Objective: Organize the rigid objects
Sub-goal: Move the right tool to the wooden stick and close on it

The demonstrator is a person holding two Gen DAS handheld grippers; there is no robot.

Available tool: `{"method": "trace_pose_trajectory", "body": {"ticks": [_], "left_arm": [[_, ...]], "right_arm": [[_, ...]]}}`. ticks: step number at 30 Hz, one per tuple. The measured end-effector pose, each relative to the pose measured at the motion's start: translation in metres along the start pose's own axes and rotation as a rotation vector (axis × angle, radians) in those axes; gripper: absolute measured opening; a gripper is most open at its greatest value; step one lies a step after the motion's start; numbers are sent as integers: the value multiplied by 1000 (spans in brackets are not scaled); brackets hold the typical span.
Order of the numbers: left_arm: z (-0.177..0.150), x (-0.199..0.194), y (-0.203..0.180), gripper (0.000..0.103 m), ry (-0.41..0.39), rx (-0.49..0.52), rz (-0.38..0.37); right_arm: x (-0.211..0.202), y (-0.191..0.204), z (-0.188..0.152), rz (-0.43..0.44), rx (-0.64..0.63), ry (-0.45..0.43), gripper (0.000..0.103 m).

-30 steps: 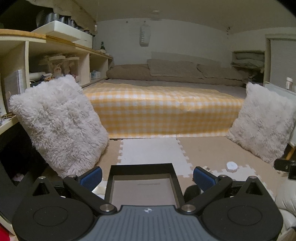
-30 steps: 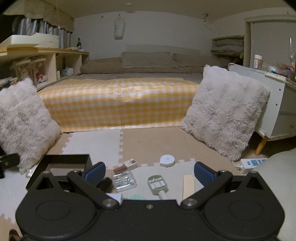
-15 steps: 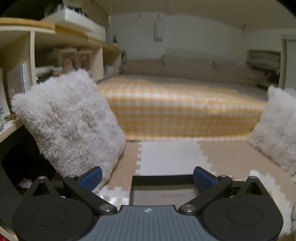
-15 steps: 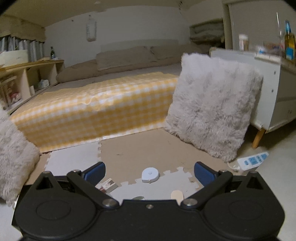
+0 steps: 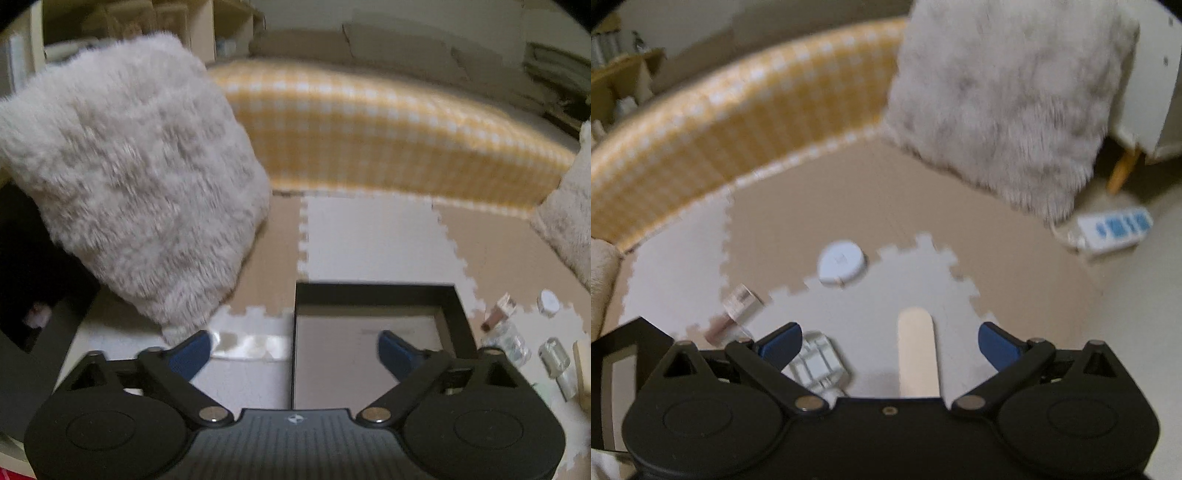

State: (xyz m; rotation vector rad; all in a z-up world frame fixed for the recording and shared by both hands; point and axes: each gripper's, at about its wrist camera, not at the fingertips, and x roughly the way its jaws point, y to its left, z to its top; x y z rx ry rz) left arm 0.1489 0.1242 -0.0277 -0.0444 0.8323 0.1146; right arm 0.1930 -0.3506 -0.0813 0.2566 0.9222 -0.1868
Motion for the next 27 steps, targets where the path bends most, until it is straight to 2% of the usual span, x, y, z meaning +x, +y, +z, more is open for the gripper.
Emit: {"method": "trace_pose_trajectory", "body": {"ticks": [6,14,20,24,27], "left_arm": [[-5,30,17,55,120,-67,-70],[-14,58,31,37,245,-107,-98],[-22,69,26,31,302,-83,-102],[-26,75,27,21,331,-82,-87],[-26,76,26,16,334,-76,-84]], "right_arm": [[26,-9,-5,5,-1,145,75],[50,-5,-9,-52,-71,253,52],[65,2,-9,-74,-127,296,45],[75,7,-10,-104,-156,315,35],[77,10,-11,-114,-168,320,34]]}}
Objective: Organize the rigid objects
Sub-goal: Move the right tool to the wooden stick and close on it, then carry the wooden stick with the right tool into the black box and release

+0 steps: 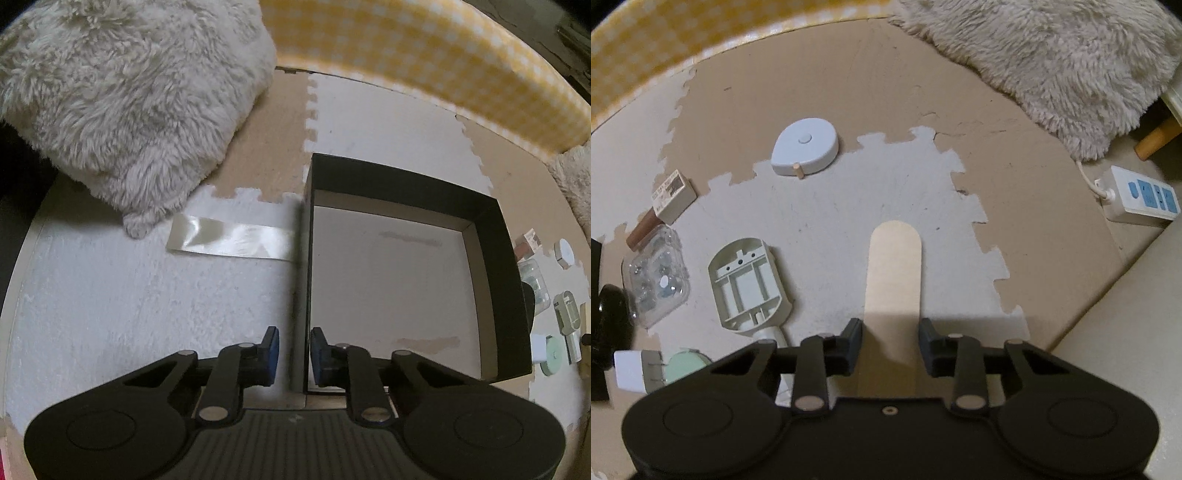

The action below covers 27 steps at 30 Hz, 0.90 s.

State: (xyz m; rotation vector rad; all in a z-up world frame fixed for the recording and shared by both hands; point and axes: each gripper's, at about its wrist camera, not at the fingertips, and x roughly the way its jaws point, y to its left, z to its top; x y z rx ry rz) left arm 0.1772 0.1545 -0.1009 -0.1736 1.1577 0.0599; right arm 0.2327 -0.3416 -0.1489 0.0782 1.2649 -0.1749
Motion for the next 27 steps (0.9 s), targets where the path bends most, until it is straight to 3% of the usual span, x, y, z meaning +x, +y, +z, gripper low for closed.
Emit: {"method": "trace_pose_trajectory", "body": {"ticks": [6,13,19,27], "left_arm": [[-1,2,-3,6,9,29,-4],[-2,1,-9,5,-1,89,22],[-1,-1,-5,4,-1,78,3],[-1,0,-5,4,1,69,-10]], "right_arm": [[-5,-4,-1,10,30,-17,34],[-28,-9,-1,66,97,-95,34],[-64,10,-12,221,124,-182,34],[-111,93,-21,482,34,-249,34]]}}
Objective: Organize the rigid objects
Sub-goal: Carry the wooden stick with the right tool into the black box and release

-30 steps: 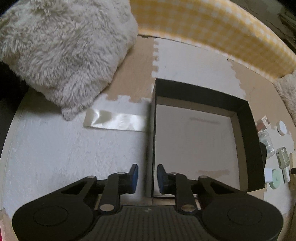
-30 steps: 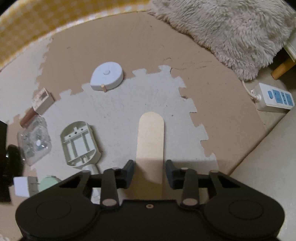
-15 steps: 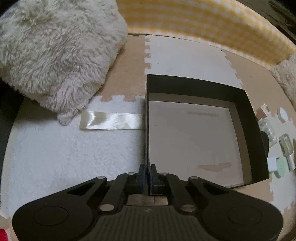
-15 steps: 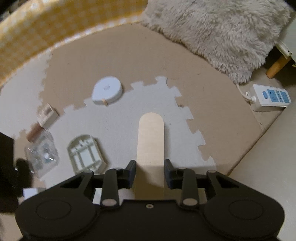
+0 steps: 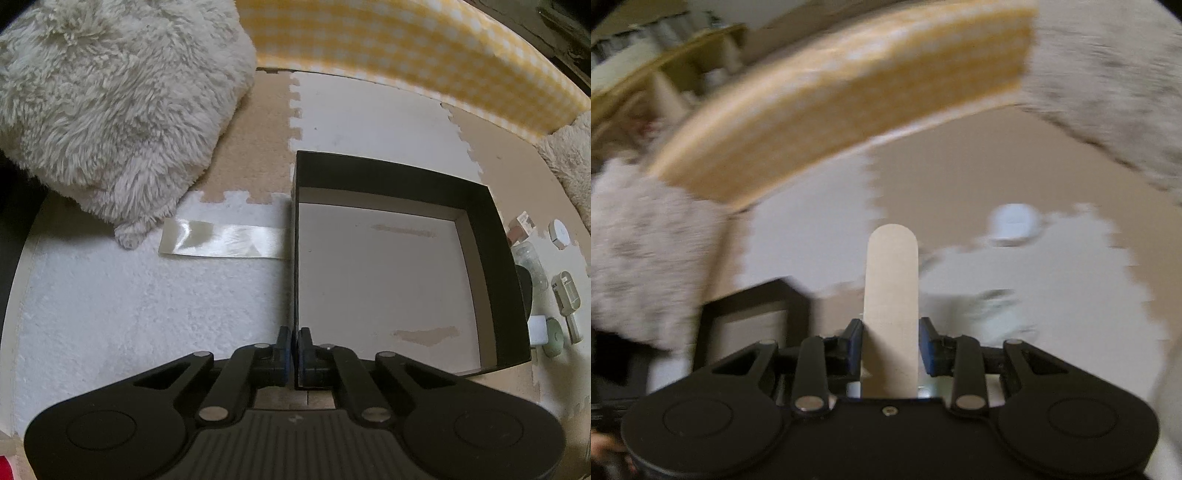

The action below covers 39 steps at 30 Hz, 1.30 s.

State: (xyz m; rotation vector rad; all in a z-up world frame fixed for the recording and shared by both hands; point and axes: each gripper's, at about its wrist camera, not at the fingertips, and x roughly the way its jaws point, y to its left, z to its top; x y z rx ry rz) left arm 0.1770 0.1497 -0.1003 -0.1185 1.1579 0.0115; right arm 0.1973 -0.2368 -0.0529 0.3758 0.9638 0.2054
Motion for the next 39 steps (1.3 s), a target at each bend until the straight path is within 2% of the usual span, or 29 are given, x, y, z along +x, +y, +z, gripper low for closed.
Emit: {"method": "trace_pose_trajectory", "body": {"ticks": [5,14,19,23,25,26,27,29,31,32,34,37,39], "left_arm": [[0,0,2,4,2,5,-8],[-1,0,5,5,2,-5,-33],[-1,0,9,5,3,-18,-51],[-1,0,9,5,3,-20,-57],[-1,0,10,5,4,-25,-61],[-1,0,10,5,4,-26,-62],[-1,0,10,5,4,-26,-63],[0,0,10,5,4,-26,-63],[0,0,10,5,5,-24,-61],[0,0,10,5,5,-24,-60],[0,0,10,5,6,-24,-59],[0,0,11,5,6,-26,-61],[0,0,11,5,6,-29,-63]], "right_arm": [[24,65,-7,117,-58,50,34],[96,148,-33,118,-107,141,34],[138,169,-45,86,-79,208,34],[161,188,-60,112,-65,260,34],[168,190,-65,154,-30,296,36],[170,189,-67,161,2,305,44],[171,186,-68,157,31,304,48],[170,179,-67,148,59,295,45],[167,174,-66,146,83,286,36],[165,171,-65,142,94,280,25],[164,171,-63,111,95,266,20],[167,179,-68,59,8,311,12],[169,185,-74,72,-25,361,10]]}}
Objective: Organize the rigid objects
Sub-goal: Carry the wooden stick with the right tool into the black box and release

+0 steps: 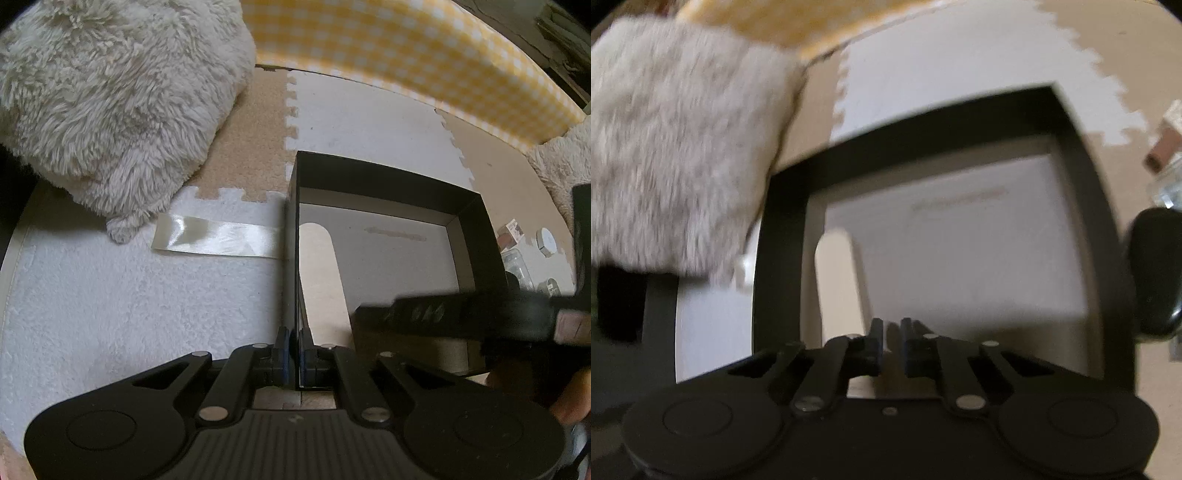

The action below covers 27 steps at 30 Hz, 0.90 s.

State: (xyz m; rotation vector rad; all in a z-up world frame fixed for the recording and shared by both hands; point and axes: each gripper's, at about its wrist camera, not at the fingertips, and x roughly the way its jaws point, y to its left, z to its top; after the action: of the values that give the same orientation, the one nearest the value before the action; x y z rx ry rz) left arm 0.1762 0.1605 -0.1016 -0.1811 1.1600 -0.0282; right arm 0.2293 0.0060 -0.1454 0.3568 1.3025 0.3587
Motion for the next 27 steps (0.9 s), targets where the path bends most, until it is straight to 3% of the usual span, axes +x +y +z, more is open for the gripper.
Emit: {"method": "trace_pose_trajectory", "body": {"ticks": [5,13,19,27], "left_arm": [[-1,1,0,5,-1,6,6],[-1,1,0,5,-2,3,5],[-1,0,-2,5,-4,5,13],[-2,0,-6,4,-6,14,33]], "right_arm": [[9,2,-3,133,37,46,12],[2,-3,-2,138,43,27,13],[-22,-5,-1,109,-38,-31,13],[-77,-11,-4,100,-192,-126,41]]}}
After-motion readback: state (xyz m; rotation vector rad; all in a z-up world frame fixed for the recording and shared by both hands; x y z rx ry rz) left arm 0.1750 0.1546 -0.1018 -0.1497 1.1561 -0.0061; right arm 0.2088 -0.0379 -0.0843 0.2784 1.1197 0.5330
